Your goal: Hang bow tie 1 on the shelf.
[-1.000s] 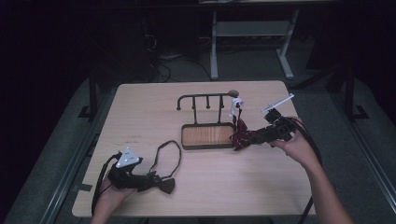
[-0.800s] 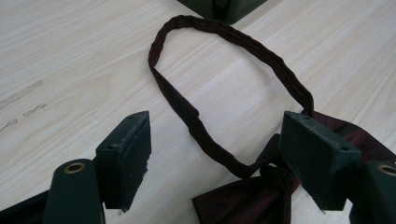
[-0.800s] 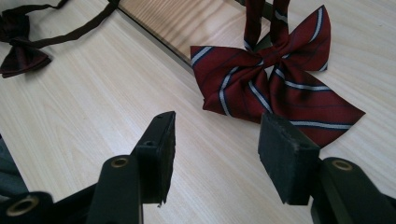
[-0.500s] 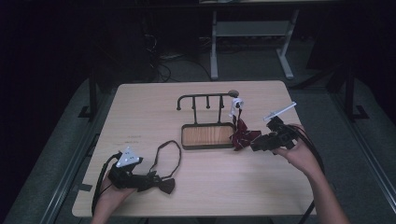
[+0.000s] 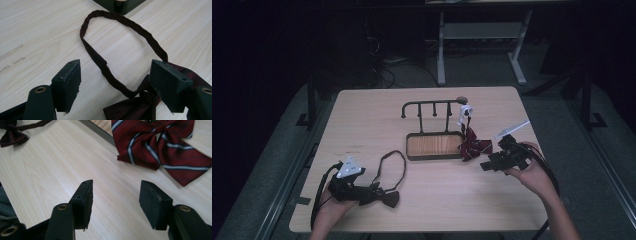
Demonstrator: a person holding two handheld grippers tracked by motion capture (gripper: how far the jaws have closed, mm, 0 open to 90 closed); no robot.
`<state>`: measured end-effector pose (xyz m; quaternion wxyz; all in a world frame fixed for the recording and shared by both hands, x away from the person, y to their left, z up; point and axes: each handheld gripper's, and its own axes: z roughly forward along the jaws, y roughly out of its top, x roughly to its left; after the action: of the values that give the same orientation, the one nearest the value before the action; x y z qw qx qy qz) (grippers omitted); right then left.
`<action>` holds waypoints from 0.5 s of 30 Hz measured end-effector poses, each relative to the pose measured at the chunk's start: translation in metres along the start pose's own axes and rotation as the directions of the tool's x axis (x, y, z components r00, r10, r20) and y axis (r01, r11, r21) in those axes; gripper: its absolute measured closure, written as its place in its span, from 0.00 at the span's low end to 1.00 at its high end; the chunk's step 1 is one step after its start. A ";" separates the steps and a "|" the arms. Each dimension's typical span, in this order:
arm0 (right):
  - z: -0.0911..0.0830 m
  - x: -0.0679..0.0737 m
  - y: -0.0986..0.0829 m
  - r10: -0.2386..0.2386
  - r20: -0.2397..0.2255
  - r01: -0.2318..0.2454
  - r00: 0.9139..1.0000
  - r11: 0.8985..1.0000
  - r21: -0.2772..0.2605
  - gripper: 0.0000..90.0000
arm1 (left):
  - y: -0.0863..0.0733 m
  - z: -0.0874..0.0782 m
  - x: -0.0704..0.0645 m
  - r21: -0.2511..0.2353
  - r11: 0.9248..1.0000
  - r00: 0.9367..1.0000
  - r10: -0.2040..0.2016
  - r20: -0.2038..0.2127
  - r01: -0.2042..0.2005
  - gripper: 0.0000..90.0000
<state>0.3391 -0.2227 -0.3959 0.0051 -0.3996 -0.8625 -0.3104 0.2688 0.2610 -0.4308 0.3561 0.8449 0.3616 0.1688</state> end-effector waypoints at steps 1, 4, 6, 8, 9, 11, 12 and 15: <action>0.001 0.000 -0.001 -0.002 0.000 0.002 1.000 1.000 -0.001 0.49 | 0.001 0.000 0.000 -0.002 1.000 1.000 -0.003 0.002 0.003 0.29; 0.004 0.002 -0.007 -0.004 -0.005 0.004 1.000 1.000 -0.004 0.49 | 0.002 0.001 0.000 -0.001 1.000 1.000 -0.005 0.003 0.005 0.29; 0.006 0.003 -0.011 -0.008 -0.003 0.008 1.000 1.000 -0.009 0.48 | 0.004 0.002 0.001 0.003 1.000 1.000 -0.007 0.005 0.007 0.29; 0.008 0.003 -0.014 -0.013 -0.004 0.013 1.000 1.000 -0.017 0.48 | 0.007 0.003 0.001 0.007 1.000 1.000 -0.011 0.008 0.011 0.30; 0.008 0.004 -0.016 -0.013 -0.004 0.013 1.000 1.000 -0.019 0.47 | 0.008 0.004 0.002 0.015 1.000 1.000 0.000 0.008 0.000 0.30; 0.010 0.006 -0.020 -0.017 0.004 0.017 1.000 1.000 -0.025 0.47 | 0.011 0.005 0.003 0.023 1.000 1.000 0.008 0.010 -0.009 0.32; 0.010 0.007 -0.021 -0.017 0.008 0.017 1.000 0.999 -0.027 0.46 | 0.013 0.006 0.004 0.026 1.000 1.000 0.008 0.008 -0.008 0.33; 0.013 0.009 -0.026 -0.025 0.015 0.025 1.000 0.999 -0.032 0.46 | 0.017 0.009 0.006 0.034 0.999 1.000 0.002 0.005 -0.003 0.33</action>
<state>0.3181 -0.2227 -0.4178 -0.0114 -0.3909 -0.8624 -0.3213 0.2861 0.2525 -0.4249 0.3424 0.8518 0.3625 0.1610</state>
